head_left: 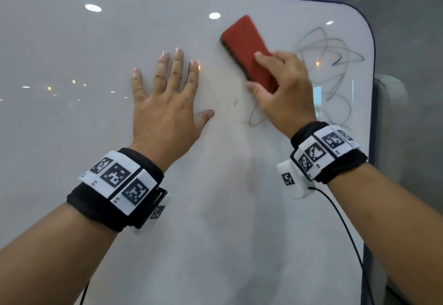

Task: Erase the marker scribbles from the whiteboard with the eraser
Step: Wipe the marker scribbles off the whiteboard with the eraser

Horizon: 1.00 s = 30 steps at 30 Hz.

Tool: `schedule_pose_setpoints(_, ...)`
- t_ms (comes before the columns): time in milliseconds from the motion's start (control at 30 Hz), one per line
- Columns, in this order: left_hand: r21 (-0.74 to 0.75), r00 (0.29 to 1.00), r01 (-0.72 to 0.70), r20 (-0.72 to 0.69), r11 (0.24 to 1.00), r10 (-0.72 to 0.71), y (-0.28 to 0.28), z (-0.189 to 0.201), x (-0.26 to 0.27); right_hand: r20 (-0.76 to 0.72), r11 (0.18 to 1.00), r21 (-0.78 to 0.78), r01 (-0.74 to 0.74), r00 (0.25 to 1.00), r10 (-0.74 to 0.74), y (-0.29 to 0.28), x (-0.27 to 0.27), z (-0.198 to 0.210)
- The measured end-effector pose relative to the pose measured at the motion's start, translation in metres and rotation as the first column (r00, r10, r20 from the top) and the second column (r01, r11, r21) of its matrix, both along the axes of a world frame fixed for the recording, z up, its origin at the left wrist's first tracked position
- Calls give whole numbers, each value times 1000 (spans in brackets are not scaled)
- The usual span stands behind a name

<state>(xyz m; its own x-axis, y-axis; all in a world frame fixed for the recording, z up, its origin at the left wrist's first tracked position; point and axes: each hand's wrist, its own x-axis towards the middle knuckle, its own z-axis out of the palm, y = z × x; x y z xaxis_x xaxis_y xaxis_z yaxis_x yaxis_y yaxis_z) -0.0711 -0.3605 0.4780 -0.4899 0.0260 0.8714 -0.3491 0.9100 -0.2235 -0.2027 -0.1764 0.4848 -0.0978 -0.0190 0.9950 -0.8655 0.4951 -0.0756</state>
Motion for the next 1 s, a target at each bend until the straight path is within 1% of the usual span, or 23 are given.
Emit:
schedule_pose_setpoints(67, 2, 1000, 1, 0, 1000, -1, -1, -2, 0, 66, 992, -123, -35, 997, 43, -5, 2, -1)
schedule_pose_setpoints(100, 0, 1000, -1, 0, 1000, 1, -1, -2, 0, 76, 990, -137, -30, 996, 40, -12, 6, -7)
schedule_pose_setpoints(133, -3, 1000, -5, -1, 1000, 5, -1, -3, 0, 67, 992, -123, -16, 997, 24, -19, 12, -15)
schedule_pose_setpoints(200, -12, 1000, -11, -5, 1000, 11, -3, -4, 0, 11, 999, -39, 3, 1000, -2, -27, 20, -30)
schedule_pose_setpoints(267, -15, 1000, -7, -8, 1000, 7, -3, -5, 0, -34, 999, 38, 17, 999, -15, -22, 18, -32)
schedule_pose_setpoints(300, -16, 1000, -6, -9, 1000, 5, -3, -6, 0, -35, 999, 29, 23, 999, -21, -18, 15, -28)
schedule_pose_setpoints(333, -16, 1000, -6, -7, 1000, 6, -3, -6, 0, -17, 1000, -18, 22, 1000, -22, -15, 10, -23)
schedule_pose_setpoints(400, -16, 1000, -10, 2, 1000, 10, -3, -7, 1, 65, 986, -167, 1, 998, 10, -15, 8, -20)
schedule_pose_setpoints(433, -17, 1000, -10, 5, 1000, 10, -3, -7, 1, 91, 975, -221, -8, 995, 29, -21, 13, -24)
schedule_pose_setpoints(467, -18, 1000, -7, 4, 1000, 7, -4, -8, 1, 96, 971, -240, -13, 995, 37, -30, 19, -30)
schedule_pose_setpoints(500, -18, 1000, -1, 4, 1000, 1, -5, -8, 1, 87, 975, -223, -18, 995, 38, -39, 25, -39)
schedule_pose_setpoints(567, -19, 1000, 8, 9, 1000, -8, -6, -12, 2, 34, 992, -122, -25, 999, 29, -47, 34, -58)
schedule_pose_setpoints(633, -23, 1000, 12, 15, 1000, -12, -10, -19, 5, -16, 999, -45, -3, 1000, 2, -39, 31, -64)
schedule_pose_setpoints(667, -27, 1000, 13, 16, 1000, -13, -12, -23, 6, -15, 998, -59, 9, 1000, -10, -33, 25, -63)
schedule_pose_setpoints(733, -32, 1000, 13, 22, 999, -12, -15, -31, 9, 63, 981, -192, 2, 998, 10, -27, 17, -61)
schedule_pose_setpoints(800, -32, 1000, 15, 23, 999, -15, -17, -38, 9, 127, 951, -310, -6, 991, 47, -36, 21, -68)
schedule_pose_setpoints(833, -31, 1000, 16, 18, 999, -16, -18, -40, 8, 119, 949, -315, -5, 992, 45, -44, 29, -74)
schedule_pose_setpoints(900, -31, 1000, 26, 3, 999, -26, -19, -44, 7, 72, 978, -210, -12, 997, 27, -59, 43, -94)
schedule_pose_setpoints(967, -43, 999, 41, -14, 998, -42, -21, -48, 7, 22, 998, -56, -3, 1000, 4, -58, 48, -109)
schedule_pose_setpoints(1000, -48, 999, 44, -20, 998, -45, -22, -50, 8, 7, 1000, -15, 10, 1000, -10, -52, 45, -112)
